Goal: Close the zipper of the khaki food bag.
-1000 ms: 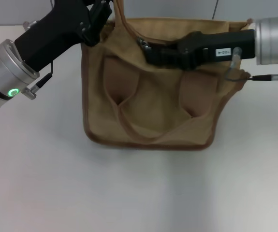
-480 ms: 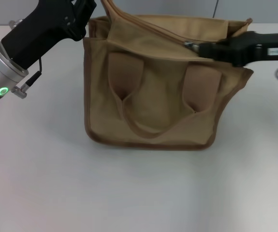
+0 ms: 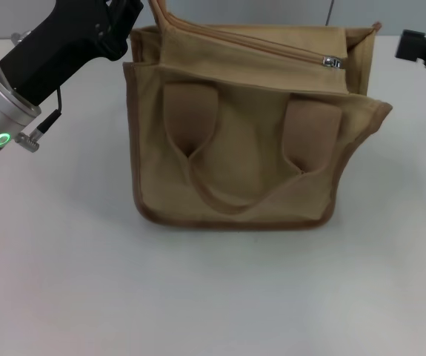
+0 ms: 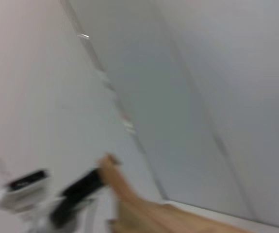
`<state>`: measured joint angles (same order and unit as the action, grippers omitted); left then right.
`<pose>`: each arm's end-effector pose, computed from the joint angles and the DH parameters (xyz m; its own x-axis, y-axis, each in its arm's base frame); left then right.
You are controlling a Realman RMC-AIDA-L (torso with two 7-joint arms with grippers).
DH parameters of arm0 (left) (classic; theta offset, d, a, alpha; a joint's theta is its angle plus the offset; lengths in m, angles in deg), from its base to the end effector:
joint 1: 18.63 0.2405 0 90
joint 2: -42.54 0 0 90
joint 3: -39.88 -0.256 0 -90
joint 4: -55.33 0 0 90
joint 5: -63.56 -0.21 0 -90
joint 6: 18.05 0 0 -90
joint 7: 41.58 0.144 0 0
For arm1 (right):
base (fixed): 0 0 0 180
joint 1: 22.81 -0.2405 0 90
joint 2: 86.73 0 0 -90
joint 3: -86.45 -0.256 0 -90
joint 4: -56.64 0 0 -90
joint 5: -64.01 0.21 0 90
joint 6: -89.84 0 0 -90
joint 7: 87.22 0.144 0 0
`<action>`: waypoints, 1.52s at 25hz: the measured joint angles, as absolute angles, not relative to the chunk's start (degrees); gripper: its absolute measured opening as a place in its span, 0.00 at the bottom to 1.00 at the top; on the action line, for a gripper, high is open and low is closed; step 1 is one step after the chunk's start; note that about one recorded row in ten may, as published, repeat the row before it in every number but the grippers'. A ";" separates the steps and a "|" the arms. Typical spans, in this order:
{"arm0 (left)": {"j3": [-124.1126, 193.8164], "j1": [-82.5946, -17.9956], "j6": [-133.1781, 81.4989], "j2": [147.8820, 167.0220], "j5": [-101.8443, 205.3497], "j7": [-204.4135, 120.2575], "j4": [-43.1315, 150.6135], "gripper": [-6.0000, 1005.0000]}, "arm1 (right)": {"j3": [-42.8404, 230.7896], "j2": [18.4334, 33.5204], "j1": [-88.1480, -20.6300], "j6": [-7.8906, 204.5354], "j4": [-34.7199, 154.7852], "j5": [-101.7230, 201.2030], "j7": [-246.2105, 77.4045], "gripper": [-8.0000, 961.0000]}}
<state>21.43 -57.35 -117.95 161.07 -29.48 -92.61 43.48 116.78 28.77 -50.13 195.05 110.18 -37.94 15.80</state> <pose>-0.2048 0.3489 0.0171 0.3790 -0.1261 0.9168 0.4267 -0.8552 -0.2940 0.2377 0.3239 0.1089 0.5840 -0.3677 -0.7237 -0.5628 -0.8258 -0.0346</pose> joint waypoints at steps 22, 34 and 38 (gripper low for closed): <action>21.68 -52.39 -113.44 161.27 -26.05 -92.89 43.44 0.09 | 117.30 32.16 -51.41 202.85 88.62 -57.92 -29.27 0.84; 12.50 -42.69 -119.17 154.49 -31.99 -119.86 24.18 0.21 | 117.29 32.18 -54.36 199.78 84.92 -58.20 -28.89 0.84; 11.03 -39.62 -129.54 151.00 -34.00 -121.23 22.21 0.27 | 117.30 32.24 -55.00 199.60 83.84 -58.22 -28.39 0.84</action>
